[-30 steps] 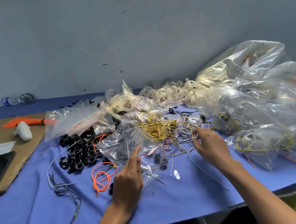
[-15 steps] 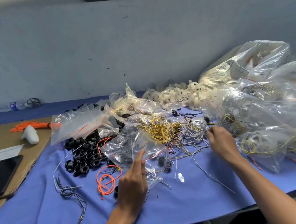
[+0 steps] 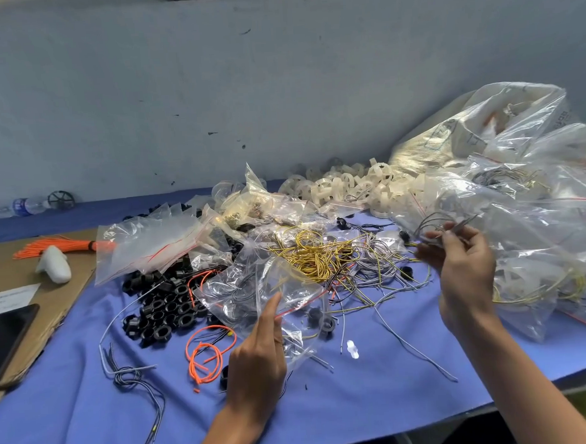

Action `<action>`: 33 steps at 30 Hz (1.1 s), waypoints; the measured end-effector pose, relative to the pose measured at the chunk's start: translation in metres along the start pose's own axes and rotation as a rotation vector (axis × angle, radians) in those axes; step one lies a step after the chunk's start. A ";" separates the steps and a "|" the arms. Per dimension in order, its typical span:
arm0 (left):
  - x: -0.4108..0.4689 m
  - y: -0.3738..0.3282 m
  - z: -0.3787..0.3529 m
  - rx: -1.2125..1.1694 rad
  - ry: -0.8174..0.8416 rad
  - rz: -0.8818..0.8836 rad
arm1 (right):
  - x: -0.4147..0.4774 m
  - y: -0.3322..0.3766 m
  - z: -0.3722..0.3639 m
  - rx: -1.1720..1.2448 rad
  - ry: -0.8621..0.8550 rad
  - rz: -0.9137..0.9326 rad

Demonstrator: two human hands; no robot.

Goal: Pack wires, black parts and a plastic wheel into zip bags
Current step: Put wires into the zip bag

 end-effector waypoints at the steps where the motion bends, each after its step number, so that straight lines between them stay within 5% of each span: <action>1: 0.000 0.000 0.000 0.004 -0.003 0.000 | -0.008 -0.001 -0.006 0.021 0.050 -0.039; 16: 0.001 -0.001 -0.002 0.039 0.013 0.012 | -0.152 -0.091 -0.063 -0.220 0.468 -0.352; 22: -0.001 0.005 -0.005 -0.004 0.060 0.033 | -0.154 -0.099 -0.130 -0.838 0.876 -0.048; 24: -0.001 0.006 -0.006 0.000 0.069 0.027 | -0.150 -0.106 -0.148 -0.889 0.964 -0.100; 30: 0.001 -0.002 -0.002 0.009 0.006 -0.033 | -0.134 -0.126 -0.165 -0.313 0.656 -0.516; 33: 0.002 -0.002 0.001 0.011 0.005 -0.030 | -0.160 -0.143 -0.182 0.045 0.659 -0.875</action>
Point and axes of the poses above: each hand's wrist, its own x-axis towards the middle knuckle, its own z-axis out of the back of the hand, y = z × x, the point moved 9 cm from there along x, towards the middle knuckle, and after that the axes turned 2 degrees about y, right-handed, at the moved point
